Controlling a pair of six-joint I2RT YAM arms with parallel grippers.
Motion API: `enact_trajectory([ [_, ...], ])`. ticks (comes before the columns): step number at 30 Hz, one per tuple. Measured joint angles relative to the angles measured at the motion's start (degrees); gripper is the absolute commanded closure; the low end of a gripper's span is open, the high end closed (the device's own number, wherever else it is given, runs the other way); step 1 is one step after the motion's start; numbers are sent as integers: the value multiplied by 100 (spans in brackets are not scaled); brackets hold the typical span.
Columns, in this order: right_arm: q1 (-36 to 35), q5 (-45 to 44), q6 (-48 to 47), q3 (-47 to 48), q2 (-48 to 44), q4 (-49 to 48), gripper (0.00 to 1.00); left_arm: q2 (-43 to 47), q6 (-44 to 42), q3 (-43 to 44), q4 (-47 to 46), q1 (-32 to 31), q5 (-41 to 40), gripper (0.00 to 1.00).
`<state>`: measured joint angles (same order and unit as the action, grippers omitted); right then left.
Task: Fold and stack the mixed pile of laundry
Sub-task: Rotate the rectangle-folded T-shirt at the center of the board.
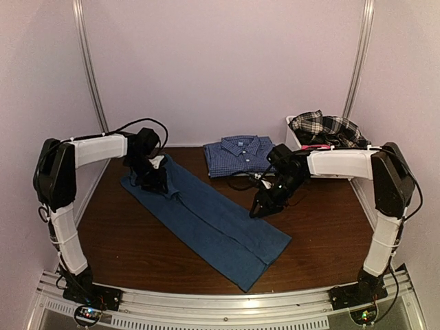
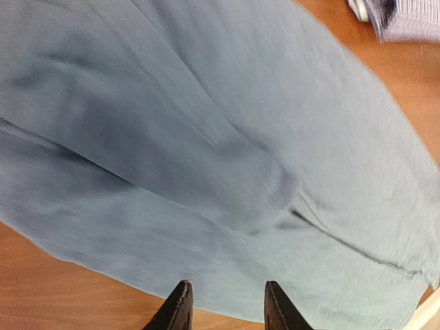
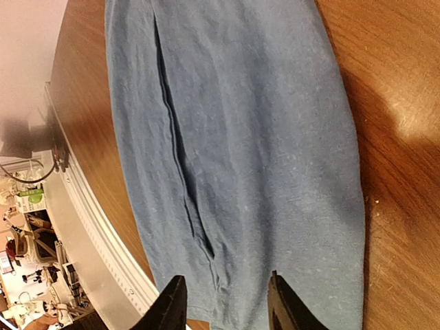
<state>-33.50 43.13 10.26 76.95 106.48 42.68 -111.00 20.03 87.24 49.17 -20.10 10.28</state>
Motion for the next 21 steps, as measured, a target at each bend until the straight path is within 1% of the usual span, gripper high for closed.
enact_trajectory([
  [3,-66,-76,-90,-50,225,7,65,-46,144,-415,-212,-249,142,63],
  [5,-101,-107,-120,-116,402,-4,67,-168,232,-540,-328,-278,192,63],
  [10,-291,-125,-151,-258,774,-9,68,-686,310,-284,-396,-168,4,65],
  [13,-546,11,-90,-264,837,-94,68,-1073,280,214,-254,-26,-111,65],
  [16,-872,223,72,-162,977,-238,68,-1512,199,905,-72,190,-160,65],
  [18,-1123,428,238,131,1224,-348,67,-1827,118,1423,52,350,-168,65],
  [21,-1427,688,457,944,1799,-415,66,-2430,-70,2444,256,614,-164,65],
])
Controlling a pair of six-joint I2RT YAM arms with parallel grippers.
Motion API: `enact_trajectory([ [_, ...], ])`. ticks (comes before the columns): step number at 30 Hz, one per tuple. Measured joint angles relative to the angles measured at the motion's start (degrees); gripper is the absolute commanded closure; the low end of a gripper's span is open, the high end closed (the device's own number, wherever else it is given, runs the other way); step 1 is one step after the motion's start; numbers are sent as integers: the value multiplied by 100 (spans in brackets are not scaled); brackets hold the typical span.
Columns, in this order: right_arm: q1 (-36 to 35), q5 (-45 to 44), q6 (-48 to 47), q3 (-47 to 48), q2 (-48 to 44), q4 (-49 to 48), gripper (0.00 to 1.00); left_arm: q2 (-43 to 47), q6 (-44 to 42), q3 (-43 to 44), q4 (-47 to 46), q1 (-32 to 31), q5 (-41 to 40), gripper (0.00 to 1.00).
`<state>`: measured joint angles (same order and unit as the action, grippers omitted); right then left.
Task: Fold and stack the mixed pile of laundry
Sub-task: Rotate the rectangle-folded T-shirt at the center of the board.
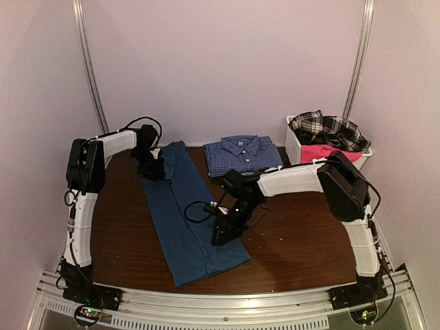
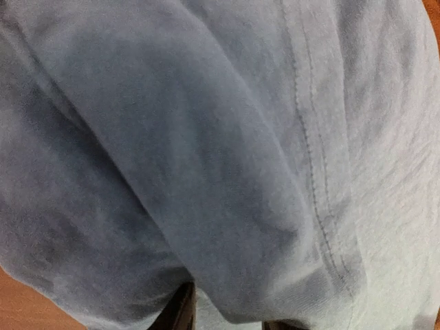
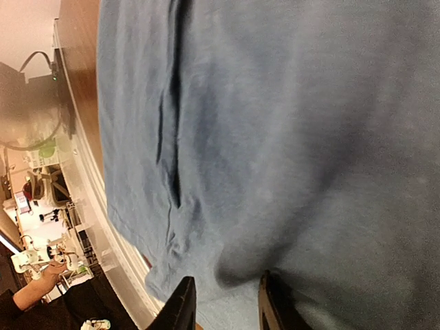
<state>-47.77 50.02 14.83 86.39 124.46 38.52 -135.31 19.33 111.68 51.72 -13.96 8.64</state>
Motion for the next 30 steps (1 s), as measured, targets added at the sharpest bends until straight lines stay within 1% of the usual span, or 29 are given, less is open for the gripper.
enact_trajectory([
  [2,-188,170,103,962,570,57,65,-367,-138,625,76,136,13,62],
  [4,-313,313,149,1727,986,101,64,-691,-278,1200,136,238,48,60],
  [6,-389,446,201,2385,1292,111,60,-837,-367,1513,177,306,68,57],
  [9,-450,629,291,2684,1327,101,59,-739,-411,1493,229,332,90,55],
  [11,-415,695,341,2658,1235,63,59,-372,-417,1078,184,323,144,55],
  [13,-313,710,382,2371,966,-37,58,343,-374,245,0,317,254,55],
  [15,-129,688,428,1788,472,-131,59,1244,-249,-715,-195,289,387,55],
  [17,142,636,446,1198,-83,-166,59,2494,-22,-1952,-531,188,468,55],
  [19,433,518,444,717,-542,-166,60,3552,271,-2874,-717,-66,501,55],
  [22,839,293,343,4,-1104,-131,61,5018,918,-4297,-1117,-909,498,58],
  [24,896,216,299,-354,-1266,-144,62,5705,1436,-5239,-1357,-1587,505,60],
  [26,802,214,297,-758,-1370,-203,62,6170,1950,-6105,-1493,-2208,472,61],
  [29,516,234,321,-1010,-1366,-256,63,6561,2649,-7066,-1687,-2872,369,62],
  [30,404,258,332,-1014,-1364,-284,62,6620,2824,-7248,-1744,-3023,328,62],
])
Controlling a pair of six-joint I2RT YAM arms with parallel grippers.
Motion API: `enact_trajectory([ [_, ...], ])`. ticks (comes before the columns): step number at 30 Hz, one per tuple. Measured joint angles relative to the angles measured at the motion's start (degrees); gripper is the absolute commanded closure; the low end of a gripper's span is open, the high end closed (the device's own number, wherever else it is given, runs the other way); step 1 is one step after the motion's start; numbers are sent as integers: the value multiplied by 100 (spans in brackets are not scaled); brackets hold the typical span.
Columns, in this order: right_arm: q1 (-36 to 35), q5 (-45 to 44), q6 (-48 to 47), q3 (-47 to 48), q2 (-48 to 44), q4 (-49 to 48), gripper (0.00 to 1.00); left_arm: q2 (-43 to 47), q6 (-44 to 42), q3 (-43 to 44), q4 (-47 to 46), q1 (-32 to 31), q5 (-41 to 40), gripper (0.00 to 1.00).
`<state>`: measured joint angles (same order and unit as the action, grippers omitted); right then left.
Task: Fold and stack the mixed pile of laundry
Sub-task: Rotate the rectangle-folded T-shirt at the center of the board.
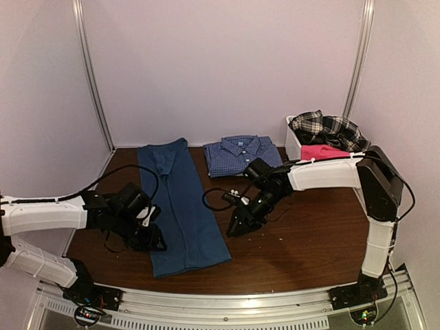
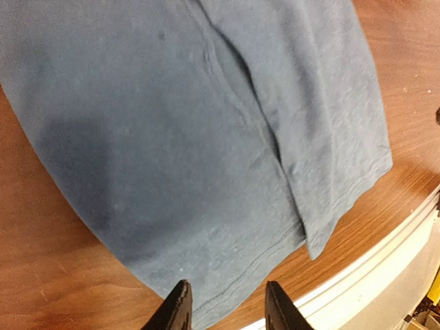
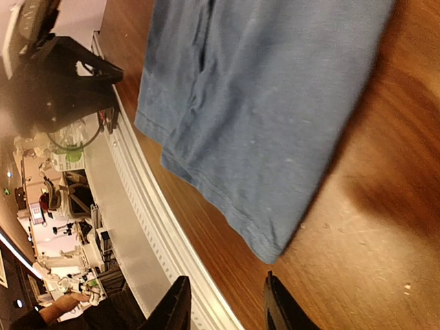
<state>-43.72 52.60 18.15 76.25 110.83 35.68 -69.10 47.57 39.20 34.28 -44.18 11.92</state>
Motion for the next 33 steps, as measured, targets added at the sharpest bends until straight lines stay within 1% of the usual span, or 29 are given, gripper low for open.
enact_trajectory([
  [3,-286,107,17,46,33,-216,64,-7,461,-289,-166,-378,-127,64],
  [8,-551,256,22,186,505,-538,68,-415,774,-348,-632,-415,-323,68],
  [13,-581,275,15,216,1113,-601,70,-1060,826,-372,-890,-208,-310,70],
  [16,-643,387,39,376,1255,-649,70,-1207,761,-256,-918,-17,-273,70],
  [21,-997,372,160,804,1512,-743,70,-1307,459,-94,-710,422,-310,69],
  [23,-1071,372,184,809,1497,-750,69,-1182,363,-92,-511,483,-363,65],
  [25,-1147,367,205,758,1419,-741,63,-817,330,-98,-236,468,-385,62],
  [27,-1137,323,249,608,1196,-693,60,-201,356,-155,-63,446,-363,60],
  [30,-1010,164,282,260,592,-636,60,796,573,-391,72,382,-282,60],
  [31,-953,94,289,175,407,-621,59,1158,719,-544,140,289,-273,60],
  [33,-850,-61,310,63,162,-603,59,1480,981,-789,260,44,-262,60],
])
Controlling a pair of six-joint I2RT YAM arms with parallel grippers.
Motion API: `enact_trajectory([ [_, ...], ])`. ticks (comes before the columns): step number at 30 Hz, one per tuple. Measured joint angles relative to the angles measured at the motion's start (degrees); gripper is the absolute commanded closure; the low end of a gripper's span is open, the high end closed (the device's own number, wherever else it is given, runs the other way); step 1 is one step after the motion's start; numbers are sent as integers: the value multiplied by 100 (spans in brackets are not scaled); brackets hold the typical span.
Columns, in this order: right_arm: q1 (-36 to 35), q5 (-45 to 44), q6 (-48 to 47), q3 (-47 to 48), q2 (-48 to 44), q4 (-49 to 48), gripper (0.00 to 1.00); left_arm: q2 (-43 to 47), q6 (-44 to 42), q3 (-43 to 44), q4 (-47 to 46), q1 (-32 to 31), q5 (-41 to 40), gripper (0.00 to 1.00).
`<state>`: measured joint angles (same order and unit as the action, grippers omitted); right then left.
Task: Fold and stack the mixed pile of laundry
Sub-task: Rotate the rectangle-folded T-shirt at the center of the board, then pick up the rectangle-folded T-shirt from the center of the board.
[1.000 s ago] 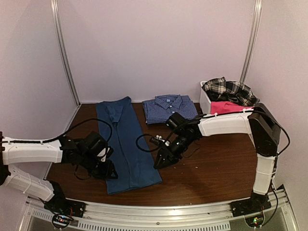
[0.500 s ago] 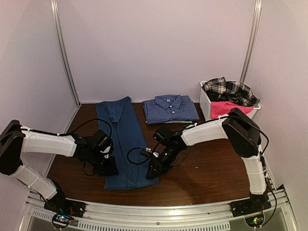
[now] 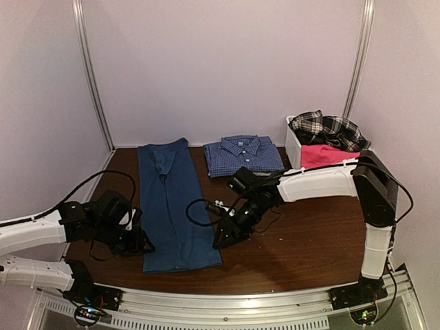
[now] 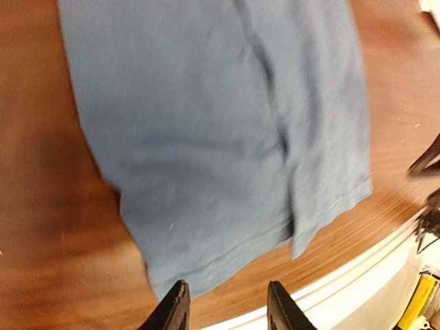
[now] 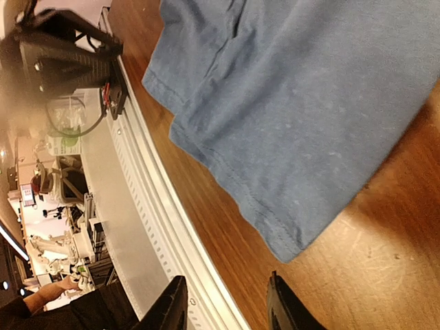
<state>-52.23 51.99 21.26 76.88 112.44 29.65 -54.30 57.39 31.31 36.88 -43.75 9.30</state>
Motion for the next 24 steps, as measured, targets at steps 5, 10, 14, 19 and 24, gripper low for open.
enact_trajectory([
  [5,127,-387,50,-175,50,90,59,48,780,-566,280,-503,-46,60],
  [10,125,-599,122,-173,278,192,59,341,1497,-964,415,-636,-140,60],
  [14,120,-575,142,-52,531,210,59,439,1764,-1117,269,-638,-162,60],
  [19,118,-503,146,28,605,177,58,164,1818,-1117,-227,-651,-160,60],
  [24,109,-396,144,55,647,153,56,-162,1843,-1110,-833,-651,-122,61],
])
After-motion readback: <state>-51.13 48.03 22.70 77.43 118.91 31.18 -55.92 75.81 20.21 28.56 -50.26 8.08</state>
